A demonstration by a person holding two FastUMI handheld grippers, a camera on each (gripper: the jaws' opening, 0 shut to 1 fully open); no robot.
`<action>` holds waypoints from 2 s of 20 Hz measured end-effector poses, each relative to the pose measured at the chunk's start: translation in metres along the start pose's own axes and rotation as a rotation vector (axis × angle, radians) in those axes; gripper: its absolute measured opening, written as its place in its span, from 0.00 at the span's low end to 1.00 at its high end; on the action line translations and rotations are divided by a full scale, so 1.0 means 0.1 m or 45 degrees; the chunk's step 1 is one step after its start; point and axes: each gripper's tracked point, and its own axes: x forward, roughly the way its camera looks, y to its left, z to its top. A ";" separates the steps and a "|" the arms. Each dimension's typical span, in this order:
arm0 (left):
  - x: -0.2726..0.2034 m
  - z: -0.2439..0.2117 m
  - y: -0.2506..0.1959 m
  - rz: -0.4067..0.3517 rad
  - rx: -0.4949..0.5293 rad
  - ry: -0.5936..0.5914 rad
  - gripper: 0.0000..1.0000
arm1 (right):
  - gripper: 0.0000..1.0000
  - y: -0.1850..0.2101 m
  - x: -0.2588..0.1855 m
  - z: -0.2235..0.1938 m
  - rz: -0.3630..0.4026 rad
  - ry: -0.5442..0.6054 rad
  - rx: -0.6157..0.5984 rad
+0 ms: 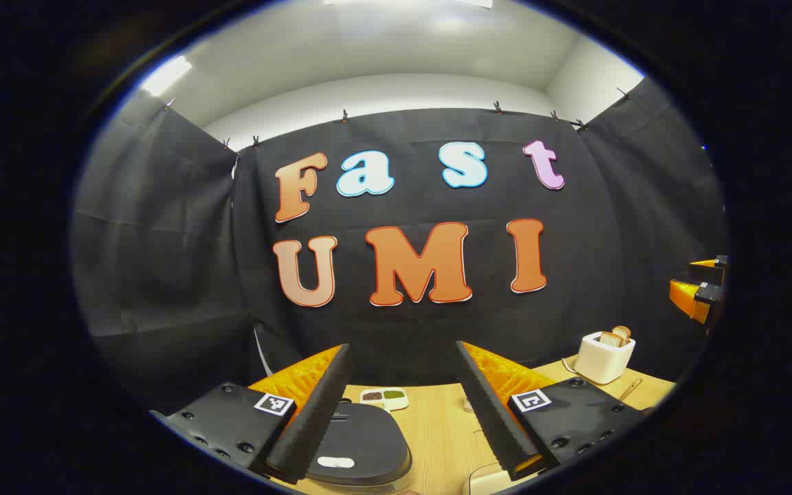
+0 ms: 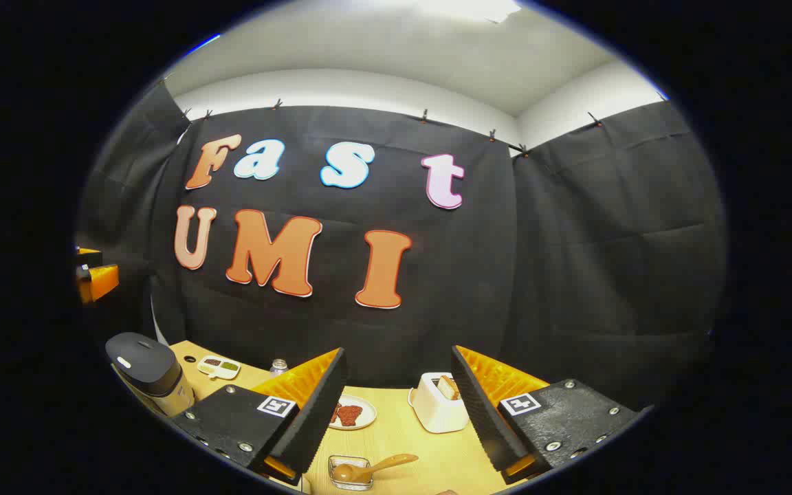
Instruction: Close the left gripper, press the button to open the rice cooker; take a wooden spoon from the chopstick holder with the right hand, scoop a spoonful of rice and pour it into the rice cooker, then put the wooden spoon back into the chopstick holder.
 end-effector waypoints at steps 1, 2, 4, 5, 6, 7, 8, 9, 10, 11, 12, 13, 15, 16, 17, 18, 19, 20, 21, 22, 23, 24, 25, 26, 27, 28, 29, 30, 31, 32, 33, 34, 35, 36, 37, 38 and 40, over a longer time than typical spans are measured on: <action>0.00 0.03 0.01 0.012 -0.003 0.000 0.99 | 0.93 0.02 0.02 0.02 0.018 0.002 -0.005; -0.02 0.08 0.03 0.029 -0.009 -0.007 1.00 | 0.94 0.02 0.01 0.04 0.039 0.002 -0.003; -0.07 0.15 0.05 0.078 -0.018 -0.009 0.98 | 0.95 0.04 0.02 0.13 0.088 -0.015 0.001; -0.10 0.18 0.05 0.101 -0.025 -0.012 0.96 | 0.97 0.01 0.03 0.16 0.102 -0.027 -0.002; -0.13 0.20 0.00 0.115 -0.037 -0.015 0.94 | 0.97 -0.02 0.05 0.18 0.107 -0.036 -0.006; -0.14 0.21 -0.06 0.123 -0.048 -0.014 0.99 | 0.95 -0.06 0.06 0.19 0.114 -0.038 -0.002; -0.15 0.19 -0.10 0.131 -0.042 0.000 0.99 | 0.97 -0.06 0.07 0.20 0.128 -0.041 0.010; -0.17 0.18 -0.14 0.139 -0.027 0.007 1.00 | 0.97 -0.06 0.08 0.20 0.145 -0.043 0.021; -0.19 0.21 -0.19 0.143 -0.011 0.003 0.99 | 0.97 -0.05 0.09 0.21 0.164 -0.049 0.028; -0.21 0.23 -0.24 0.149 0.010 0.003 0.99 | 0.95 -0.08 0.09 0.21 0.174 -0.054 0.036; -0.24 0.24 -0.30 0.147 0.027 -0.001 1.00 | 0.95 -0.07 0.09 0.21 0.187 -0.056 0.044; -0.26 0.24 -0.36 0.141 0.040 -0.003 1.00 | 0.93 -0.07 0.11 0.19 0.197 -0.053 0.050; -0.30 0.23 -0.48 0.125 0.059 0.004 0.99 | 0.95 -0.06 0.15 0.17 0.210 -0.042 0.057; -0.31 0.23 -0.51 0.116 0.068 0.006 1.00 | 0.95 -0.05 0.16 0.16 0.217 -0.036 0.064; -0.33 0.22 -0.52 0.112 0.080 0.014 0.99 | 0.95 -0.03 0.18 0.16 0.229 -0.034 0.070; -0.34 0.21 -0.52 0.112 0.088 0.020 0.99 | 0.95 -0.02 0.20 0.16 0.235 -0.032 0.074; -0.34 0.21 -0.52 0.114 0.090 0.024 1.00 | 0.95 0.00 0.22 0.15 0.244 -0.033 0.076; -0.34 0.20 -0.52 0.115 0.089 0.028 1.00 | 0.95 0.02 0.24 0.15 0.248 -0.032 0.073; -0.33 0.21 -0.50 0.121 0.089 0.026 1.00 | 0.95 0.03 0.27 0.15 0.249 -0.030 0.070; -0.33 0.21 -0.48 0.123 0.090 0.024 1.00 | 0.95 0.04 0.27 0.15 0.250 -0.033 0.069; -0.32 0.22 -0.44 0.128 0.087 0.022 0.99 | 0.95 0.03 0.28 0.15 0.245 -0.031 0.069; -0.32 0.22 -0.37 0.133 0.081 0.024 0.99 | 0.95 0.04 0.28 0.15 0.245 -0.028 0.071; -0.31 0.23 -0.30 0.144 0.076 0.024 0.99 | 0.95 0.04 0.29 0.15 0.243 -0.024 0.075; -0.29 0.23 -0.19 0.167 0.079 0.027 0.99 | 0.95 0.05 0.28 0.14 0.244 -0.019 0.075; -0.27 0.25 -0.11 0.182 0.077 0.026 0.99 | 0.95 0.04 0.29 0.13 0.240 -0.017 0.071; -0.26 0.24 -0.05 0.184 0.074 0.027 0.99 | 0.95 0.02 0.29 0.11 0.230 -0.010 0.062; -0.24 0.24 0.01 0.188 0.072 0.031 0.99 | 0.95 0.01 0.28 0.09 0.221 -0.001 0.057; -0.22 0.23 0.12 0.199 0.070 0.037 0.98 | 0.95 -0.01 0.26 0.07 0.210 0.007 0.055; -0.20 0.22 0.21 0.215 0.065 0.045 0.92 | 0.95 -0.04 0.25 0.06 0.202 0.015 0.054; -0.17 0.18 0.30 0.232 0.050 0.067 0.77 | 0.95 -0.05 0.23 0.03 0.191 0.022 0.055; -0.12 0.09 0.33 0.222 0.031 0.118 0.62 | 0.95 -0.07 0.23 0.00 0.181 0.033 0.056; -0.09 -0.05 0.42 0.259 0.027 0.180 0.47 | 0.95 -0.09 0.21 -0.05 0.172 0.050 0.055; -0.06 -0.14 0.43 0.256 -0.002 0.241 0.32 | 0.95 -0.12 0.20 -0.08 0.158 0.061 0.054; 0.00 -0.27 0.43 0.234 -0.043 0.301 0.17 | 0.95 -0.15 0.17 -0.11 0.145 0.071 0.054; 0.02 -0.38 0.43 0.226 -0.085 0.372 0.09 | 0.97 -0.18 0.16 -0.14 0.131 0.078 0.053; 0.05 -0.51 0.48 0.233 -0.127 0.446 0.09 | 0.97 -0.21 0.15 -0.17 0.119 0.088 0.050; 0.11 -0.79 0.48 0.197 -0.247 0.612 0.08 | 0.95 -0.25 0.09 -0.23 0.100 0.108 0.040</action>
